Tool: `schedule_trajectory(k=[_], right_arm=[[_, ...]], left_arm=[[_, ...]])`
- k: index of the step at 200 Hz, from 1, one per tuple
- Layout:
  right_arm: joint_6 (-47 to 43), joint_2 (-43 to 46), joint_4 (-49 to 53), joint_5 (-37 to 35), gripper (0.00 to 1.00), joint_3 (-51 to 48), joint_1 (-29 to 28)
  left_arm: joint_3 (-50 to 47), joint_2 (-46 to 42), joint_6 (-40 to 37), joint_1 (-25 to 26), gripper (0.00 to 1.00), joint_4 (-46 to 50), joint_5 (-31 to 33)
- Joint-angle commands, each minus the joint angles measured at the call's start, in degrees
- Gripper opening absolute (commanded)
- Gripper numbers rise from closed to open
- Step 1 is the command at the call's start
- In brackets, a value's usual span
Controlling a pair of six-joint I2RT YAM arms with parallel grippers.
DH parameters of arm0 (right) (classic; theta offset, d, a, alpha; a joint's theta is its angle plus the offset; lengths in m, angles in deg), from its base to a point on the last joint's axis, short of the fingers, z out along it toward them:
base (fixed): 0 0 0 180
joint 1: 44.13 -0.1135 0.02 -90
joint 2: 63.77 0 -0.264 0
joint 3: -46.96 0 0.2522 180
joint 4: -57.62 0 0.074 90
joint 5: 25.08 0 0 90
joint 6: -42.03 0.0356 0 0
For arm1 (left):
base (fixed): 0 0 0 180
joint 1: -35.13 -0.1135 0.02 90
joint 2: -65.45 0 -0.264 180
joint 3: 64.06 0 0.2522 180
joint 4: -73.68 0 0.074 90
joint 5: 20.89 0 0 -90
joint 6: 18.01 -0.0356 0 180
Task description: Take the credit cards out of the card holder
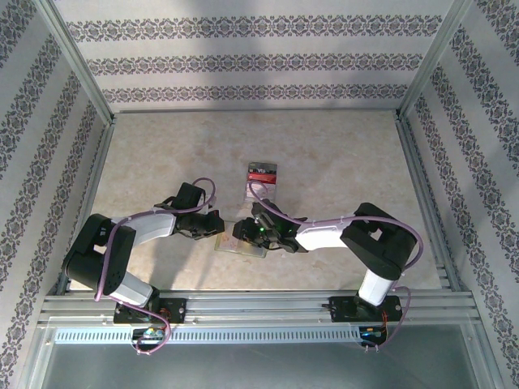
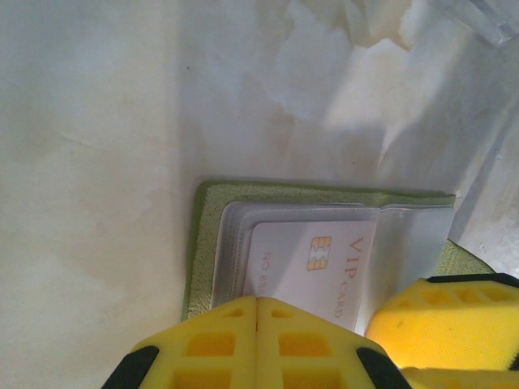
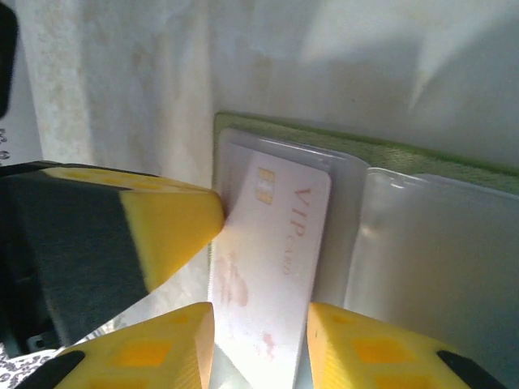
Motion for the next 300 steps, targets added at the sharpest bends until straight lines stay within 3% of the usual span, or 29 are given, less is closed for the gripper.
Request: schedule_trajectory(k=[1, 92, 165, 300], right_arm=[[0.0, -0.8, 0.6, 0.1, 0.36, 0.6, 0.1], [3.9, -3.3, -8.7, 4.2, 0.35, -1.7, 1.1], [9.7, -5.2, -22.8, 5.4, 0.34, -5.3, 1.3], [11.4, -8.7, -31.1, 5.4, 0.30, -4.8, 0.9]], left_arm=[[-2.1, 1.1, -1.3, -0.6, 0.00, 2.5, 1.2], [-3.2, 0.7, -0.7, -0.6, 0.00, 2.0, 0.9], [-4.7, -0.1, 0.4, 0.0, 0.00, 1.1, 1.0], [-5.6, -0.2, 1.1, 0.3, 0.00, 0.3, 1.4]])
